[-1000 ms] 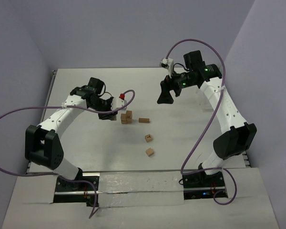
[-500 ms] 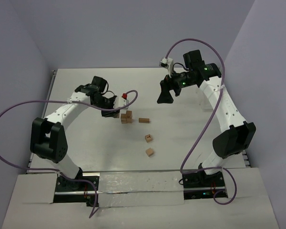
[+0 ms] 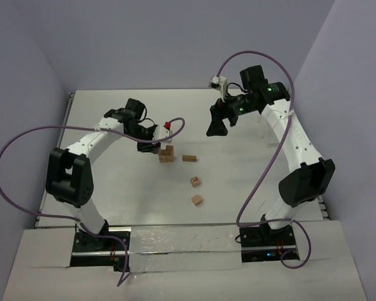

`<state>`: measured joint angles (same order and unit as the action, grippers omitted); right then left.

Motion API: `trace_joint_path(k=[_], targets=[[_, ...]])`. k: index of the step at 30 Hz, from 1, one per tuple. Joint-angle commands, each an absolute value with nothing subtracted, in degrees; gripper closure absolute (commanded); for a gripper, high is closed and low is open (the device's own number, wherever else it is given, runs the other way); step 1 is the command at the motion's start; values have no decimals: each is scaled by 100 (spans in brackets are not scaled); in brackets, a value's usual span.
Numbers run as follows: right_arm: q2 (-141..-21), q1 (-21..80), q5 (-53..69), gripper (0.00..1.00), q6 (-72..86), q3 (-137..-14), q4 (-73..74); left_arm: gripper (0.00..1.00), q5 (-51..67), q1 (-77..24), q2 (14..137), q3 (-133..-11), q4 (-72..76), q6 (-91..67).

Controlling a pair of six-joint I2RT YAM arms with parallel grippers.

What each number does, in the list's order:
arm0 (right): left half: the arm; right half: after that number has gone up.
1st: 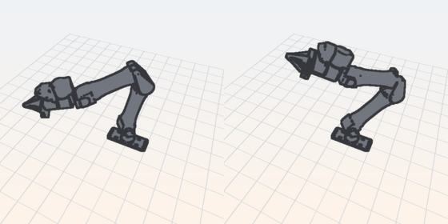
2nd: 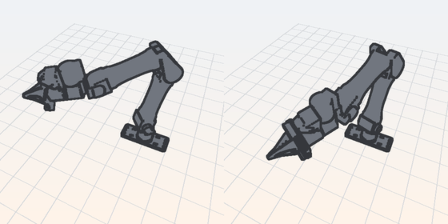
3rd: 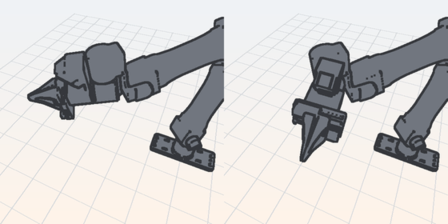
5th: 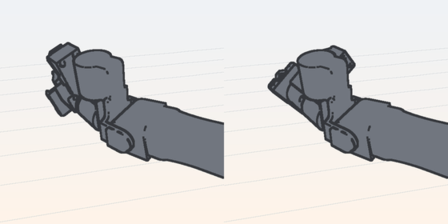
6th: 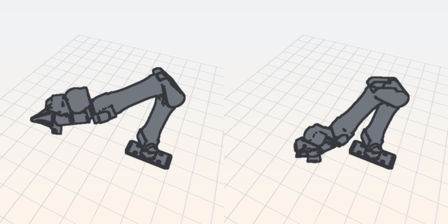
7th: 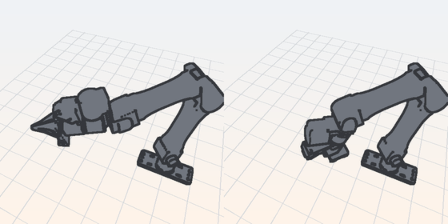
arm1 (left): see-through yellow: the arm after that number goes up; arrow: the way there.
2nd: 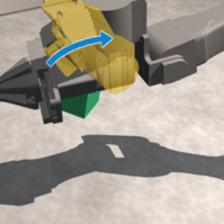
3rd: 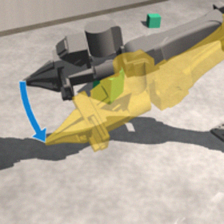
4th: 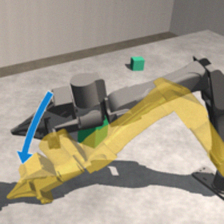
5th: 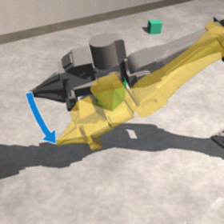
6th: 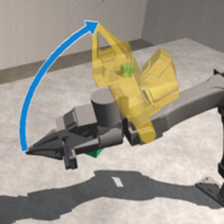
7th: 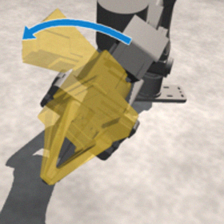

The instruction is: Build the wood block tower

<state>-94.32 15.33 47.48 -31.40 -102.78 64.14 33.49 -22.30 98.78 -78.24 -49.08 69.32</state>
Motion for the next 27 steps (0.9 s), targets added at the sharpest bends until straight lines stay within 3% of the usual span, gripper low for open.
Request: trace_joint_path(k=[1, 27], targets=[[-9457, 1547, 4834, 0, -3208, -10511, 6460, 81, 3657, -2311, 9984, -8112, -4808, 7023], [-9486, 1556, 4858, 0, -3270, -10529, 6530, 65, 3548, -2435, 10468, -8429, -4772, 6838]])
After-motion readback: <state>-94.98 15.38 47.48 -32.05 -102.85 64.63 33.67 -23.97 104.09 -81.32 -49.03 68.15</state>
